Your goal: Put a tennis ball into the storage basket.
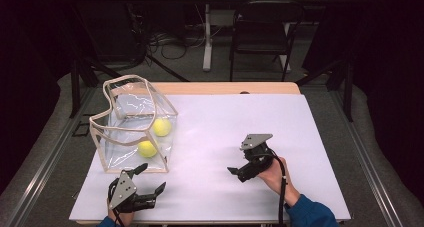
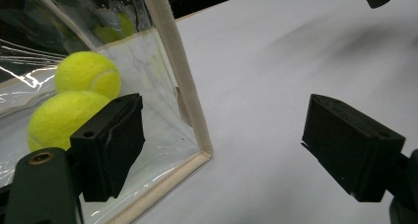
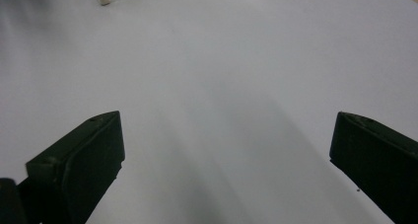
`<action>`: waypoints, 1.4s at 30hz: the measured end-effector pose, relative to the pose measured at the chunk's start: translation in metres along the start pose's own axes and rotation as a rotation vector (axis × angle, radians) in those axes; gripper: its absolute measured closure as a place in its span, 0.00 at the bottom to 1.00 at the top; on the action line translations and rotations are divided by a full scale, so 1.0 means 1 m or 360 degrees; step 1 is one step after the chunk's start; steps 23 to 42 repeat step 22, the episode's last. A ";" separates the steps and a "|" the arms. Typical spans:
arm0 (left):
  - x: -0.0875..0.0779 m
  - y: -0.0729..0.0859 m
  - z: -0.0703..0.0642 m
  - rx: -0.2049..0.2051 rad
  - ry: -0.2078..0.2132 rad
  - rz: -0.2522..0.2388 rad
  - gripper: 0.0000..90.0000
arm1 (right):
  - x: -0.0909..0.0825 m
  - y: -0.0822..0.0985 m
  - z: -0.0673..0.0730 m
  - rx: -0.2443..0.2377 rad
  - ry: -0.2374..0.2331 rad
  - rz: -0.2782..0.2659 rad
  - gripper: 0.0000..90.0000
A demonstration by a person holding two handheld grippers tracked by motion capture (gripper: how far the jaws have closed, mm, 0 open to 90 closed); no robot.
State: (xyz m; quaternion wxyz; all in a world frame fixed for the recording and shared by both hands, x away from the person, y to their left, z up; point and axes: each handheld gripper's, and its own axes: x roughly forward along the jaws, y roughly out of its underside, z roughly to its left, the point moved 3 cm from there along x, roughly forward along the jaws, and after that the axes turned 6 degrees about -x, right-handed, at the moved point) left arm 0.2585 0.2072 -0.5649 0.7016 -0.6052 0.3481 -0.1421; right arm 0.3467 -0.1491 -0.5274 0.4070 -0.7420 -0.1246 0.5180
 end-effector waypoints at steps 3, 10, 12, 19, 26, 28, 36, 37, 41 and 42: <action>0.000 0.000 0.000 0.0000 0.0000 0.0003 0.18 | -0.003 0.006 0.001 0.0004 0.0014 0.0001 0.00; -0.001 0.000 0.000 -0.0004 -0.0001 -0.0004 0.18 | -0.009 0.022 0.006 0.0021 0.0037 -0.0006 0.00; -0.001 0.000 0.000 -0.0001 -0.0002 -0.0006 0.18 | -0.012 0.026 0.009 0.0018 0.0050 -0.0009 0.00; -0.001 -0.001 0.000 -0.0005 -0.0009 -0.0006 0.18 | -0.026 0.040 0.012 0.0055 0.0104 -0.0063 0.00; -0.002 -0.001 0.001 -0.0001 -0.0009 -0.0011 0.18 | -0.030 0.046 0.011 0.0076 0.0106 -0.0102 0.00; -0.002 -0.001 0.001 -0.0001 -0.0009 -0.0011 0.18 | -0.030 0.046 0.011 0.0076 0.0106 -0.0102 0.00; -0.002 -0.001 0.001 -0.0001 -0.0009 -0.0011 0.18 | -0.030 0.046 0.011 0.0076 0.0106 -0.0102 0.00; -0.002 -0.001 0.001 -0.0001 -0.0009 -0.0011 0.18 | -0.030 0.046 0.011 0.0076 0.0106 -0.0102 0.00; -0.002 -0.001 0.001 -0.0001 -0.0009 -0.0011 0.18 | -0.030 0.046 0.011 0.0076 0.0106 -0.0102 0.00; -0.002 -0.001 0.001 -0.0001 -0.0009 -0.0011 0.18 | -0.030 0.046 0.011 0.0076 0.0106 -0.0102 0.00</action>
